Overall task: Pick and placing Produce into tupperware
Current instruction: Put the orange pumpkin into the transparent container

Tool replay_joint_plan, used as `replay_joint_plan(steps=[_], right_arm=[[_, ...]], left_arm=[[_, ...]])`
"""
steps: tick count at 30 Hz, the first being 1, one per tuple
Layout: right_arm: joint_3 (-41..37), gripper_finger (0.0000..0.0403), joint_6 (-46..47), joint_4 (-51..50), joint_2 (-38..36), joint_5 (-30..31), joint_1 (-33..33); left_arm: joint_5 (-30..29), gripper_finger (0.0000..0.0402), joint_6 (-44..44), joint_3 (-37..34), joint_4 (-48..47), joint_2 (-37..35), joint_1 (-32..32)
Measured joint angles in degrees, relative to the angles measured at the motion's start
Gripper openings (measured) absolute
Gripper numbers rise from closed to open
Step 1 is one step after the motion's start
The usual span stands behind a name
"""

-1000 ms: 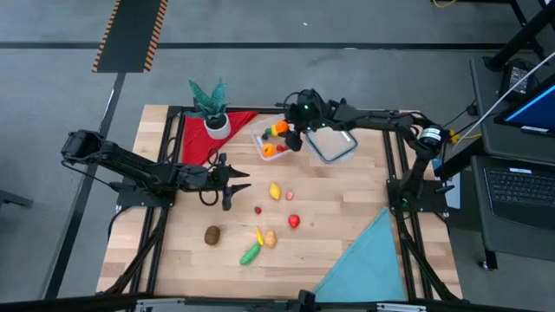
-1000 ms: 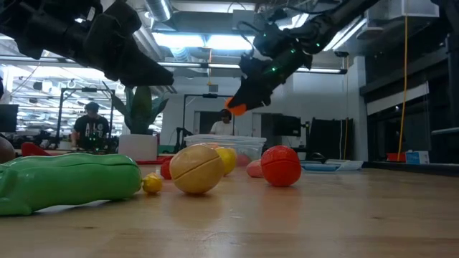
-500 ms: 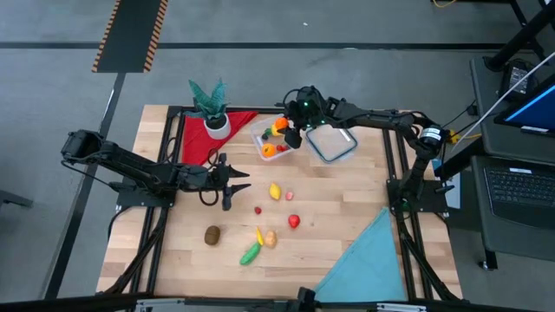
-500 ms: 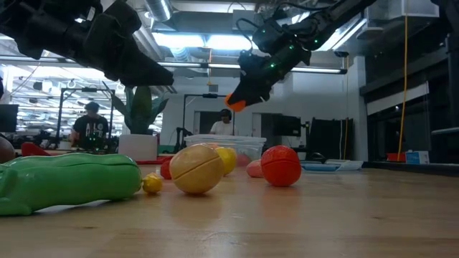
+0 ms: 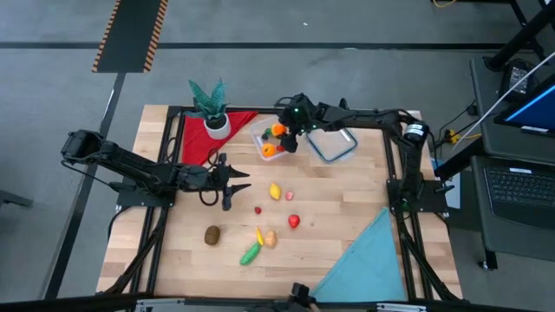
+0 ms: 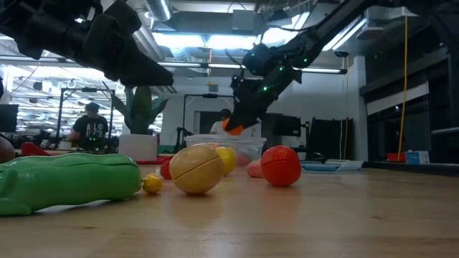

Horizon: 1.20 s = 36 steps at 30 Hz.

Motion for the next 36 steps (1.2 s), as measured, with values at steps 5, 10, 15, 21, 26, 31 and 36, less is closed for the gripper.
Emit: replay_joint_plan(steps=[5, 10, 15, 21, 26, 31, 36], right_arm=[[4.13, 0.0246, 0.07, -4.08, 2.52, -0.02, 0.0], [6.04, 0.0246, 0.86, -6.57, 4.13, -0.05, 0.0], [6.01, 0.0246, 1.11, -7.45, 6.01, -0.09, 0.0], [6.0, 0.0246, 1.14, -8.34, 7.81, -0.22, 0.04], [5.99, 0.0246, 1.15, -8.1, 7.6, -0.2, 0.0], [5.99, 0.0265, 1.02, -8.02, 7.48, -0.17, 0.0], [5.99, 0.0303, 0.94, -7.99, 7.48, -0.17, 0.0]], left_arm=[[0.0, 0.0141, 0.0, 0.0, -0.52, -0.01, 0.02], [0.0, 0.0141, 0.0, 0.0, -0.53, 0.0, 0.02], [0.0, 0.0141, 0.0, 0.0, -0.66, 0.0, 0.02], [0.0, 0.0141, 0.0, 0.0, -0.95, 0.0, 0.02], [0.0, 0.0141, 0.02, 0.0, -0.95, 0.0, 0.02], [0.0, 0.0141, 0.02, 0.0, -0.95, 0.0, 0.02], [0.0, 0.0141, 0.02, 0.0, -0.98, 0.0, 0.02]])
